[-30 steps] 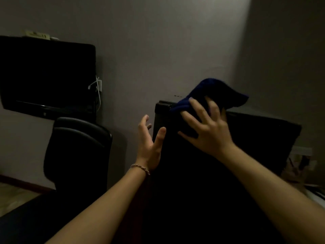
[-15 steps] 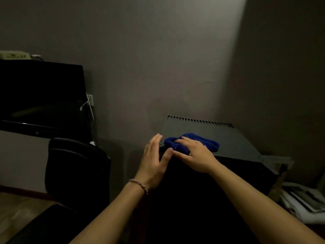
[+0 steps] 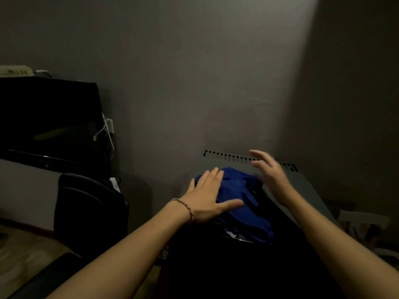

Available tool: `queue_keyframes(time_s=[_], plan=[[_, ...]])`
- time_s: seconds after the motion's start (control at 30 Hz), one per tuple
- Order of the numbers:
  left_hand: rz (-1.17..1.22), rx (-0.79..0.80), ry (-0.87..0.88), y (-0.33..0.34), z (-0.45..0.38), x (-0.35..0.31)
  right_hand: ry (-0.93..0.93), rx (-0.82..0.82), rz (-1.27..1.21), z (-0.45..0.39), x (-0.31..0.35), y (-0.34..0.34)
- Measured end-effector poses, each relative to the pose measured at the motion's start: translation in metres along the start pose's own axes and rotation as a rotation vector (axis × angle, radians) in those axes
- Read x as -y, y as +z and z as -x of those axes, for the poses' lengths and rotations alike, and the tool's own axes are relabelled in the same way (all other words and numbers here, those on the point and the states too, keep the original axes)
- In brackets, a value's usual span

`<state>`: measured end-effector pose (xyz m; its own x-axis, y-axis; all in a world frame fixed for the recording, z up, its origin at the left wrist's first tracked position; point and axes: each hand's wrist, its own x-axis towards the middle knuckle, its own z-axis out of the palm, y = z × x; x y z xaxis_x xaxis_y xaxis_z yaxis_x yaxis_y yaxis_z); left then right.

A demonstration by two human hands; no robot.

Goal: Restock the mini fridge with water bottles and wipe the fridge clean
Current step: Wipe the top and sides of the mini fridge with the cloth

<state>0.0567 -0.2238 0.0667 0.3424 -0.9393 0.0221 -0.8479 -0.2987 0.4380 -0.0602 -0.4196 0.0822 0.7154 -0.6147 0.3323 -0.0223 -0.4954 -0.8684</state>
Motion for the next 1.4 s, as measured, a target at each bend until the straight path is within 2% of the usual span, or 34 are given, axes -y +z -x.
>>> queue_keyframes(time_s=[0.07,0.13,0.27,0.4,0.63,0.73,0.87,0.97,1.1,1.27,1.4], plan=[[-0.077,-0.004,0.042,0.003,-0.022,-0.008,-0.018,-0.074,0.274,-0.012,-0.024,-0.033],[-0.169,0.007,0.081,0.006,-0.045,-0.015,0.023,0.003,0.524,-0.02,-0.052,-0.048],[-0.209,0.105,0.118,0.006,-0.079,-0.015,0.108,0.126,0.683,-0.031,-0.078,-0.045],[-0.171,-0.015,0.124,0.0,-0.11,0.005,0.232,0.252,0.895,-0.043,-0.08,-0.038],[-0.051,-0.089,-0.049,-0.038,-0.161,0.085,0.262,0.306,0.963,-0.038,-0.077,-0.036],[0.177,-0.194,-0.079,-0.041,-0.166,0.12,0.269,0.308,0.974,-0.039,-0.075,-0.035],[0.547,-0.366,-0.108,-0.02,-0.152,0.13,0.264,0.303,0.989,-0.04,-0.074,-0.034],[0.706,-0.413,-0.091,-0.01,-0.124,0.127,0.279,0.327,1.034,-0.041,-0.073,-0.034],[0.723,-0.393,-0.029,0.001,-0.062,0.12,0.336,0.373,1.092,-0.044,-0.065,-0.01],[0.77,-0.333,0.039,0.015,0.023,0.121,0.151,0.519,1.048,-0.059,-0.037,0.071],[0.915,-0.385,0.021,0.034,0.05,0.121,0.174,0.502,1.049,-0.065,-0.037,0.081]])
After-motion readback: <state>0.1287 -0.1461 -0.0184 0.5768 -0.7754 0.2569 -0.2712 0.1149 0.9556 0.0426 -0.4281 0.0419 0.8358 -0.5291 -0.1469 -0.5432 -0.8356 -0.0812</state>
